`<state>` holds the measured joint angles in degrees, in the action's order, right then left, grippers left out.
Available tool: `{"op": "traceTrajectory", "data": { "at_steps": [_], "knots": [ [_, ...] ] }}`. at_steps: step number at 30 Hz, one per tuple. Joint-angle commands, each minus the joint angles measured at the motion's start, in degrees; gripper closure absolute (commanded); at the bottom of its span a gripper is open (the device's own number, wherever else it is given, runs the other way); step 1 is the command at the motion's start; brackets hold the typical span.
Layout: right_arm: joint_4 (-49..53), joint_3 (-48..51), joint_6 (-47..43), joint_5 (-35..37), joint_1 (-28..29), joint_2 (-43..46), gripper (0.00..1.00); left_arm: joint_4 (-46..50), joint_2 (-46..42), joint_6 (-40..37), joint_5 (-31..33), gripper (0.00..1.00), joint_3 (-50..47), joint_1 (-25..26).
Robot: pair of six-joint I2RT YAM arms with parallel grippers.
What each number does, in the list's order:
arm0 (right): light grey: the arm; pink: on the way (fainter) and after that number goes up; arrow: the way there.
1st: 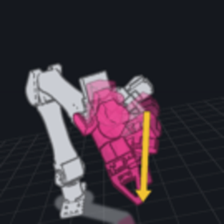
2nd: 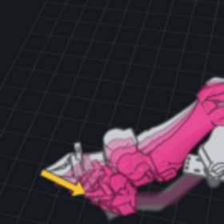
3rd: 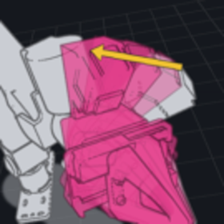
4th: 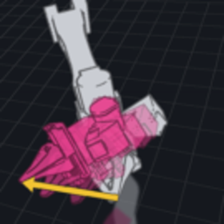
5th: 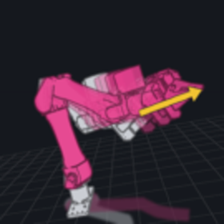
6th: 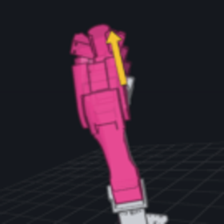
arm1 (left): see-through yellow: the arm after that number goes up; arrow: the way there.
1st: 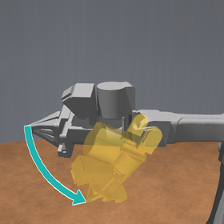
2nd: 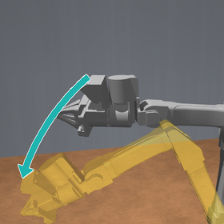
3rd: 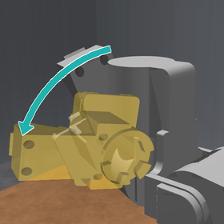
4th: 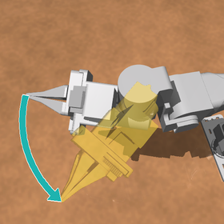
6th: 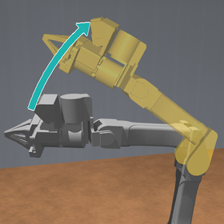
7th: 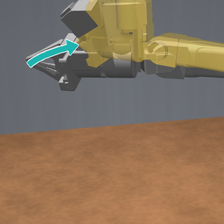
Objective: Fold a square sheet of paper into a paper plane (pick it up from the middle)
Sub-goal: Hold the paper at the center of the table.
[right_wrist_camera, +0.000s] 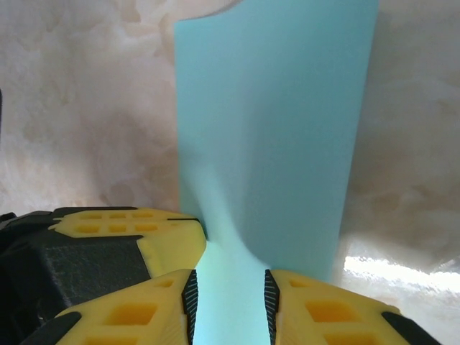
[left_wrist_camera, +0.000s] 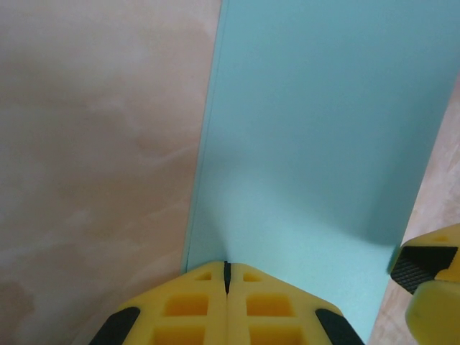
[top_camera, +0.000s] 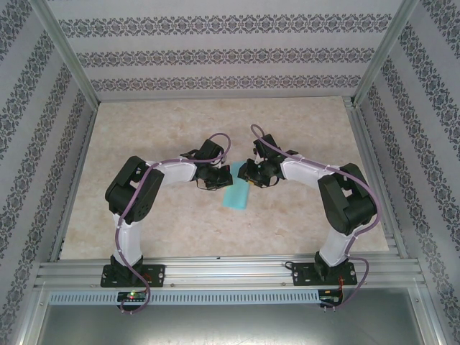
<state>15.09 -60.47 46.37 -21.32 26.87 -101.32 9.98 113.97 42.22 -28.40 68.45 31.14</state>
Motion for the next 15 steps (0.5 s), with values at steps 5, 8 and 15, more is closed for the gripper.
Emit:
{"op": "traceTrajectory", "data": {
  "at_steps": [5, 8, 15],
  "knots": [
    [-0.61, 0.76, 0.12, 0.55, 0.18, 0.36, 0.67, 5.23, 1.60, -3.10, 1.81, 1.00, 1.07, 1.03],
    [-0.14, 1.06, 0.16, 0.76, 0.11, 0.15, 0.67, 5.23, 1.69, -3.36, 1.22, 1.00, 1.34, 1.03],
    [1.99, 2.05, 0.39, 5.00, 0.11, 3.08, 0.59, 5.84, 2.10, -3.90, 1.14, 1.00, 1.60, 1.03]
  ]
}}
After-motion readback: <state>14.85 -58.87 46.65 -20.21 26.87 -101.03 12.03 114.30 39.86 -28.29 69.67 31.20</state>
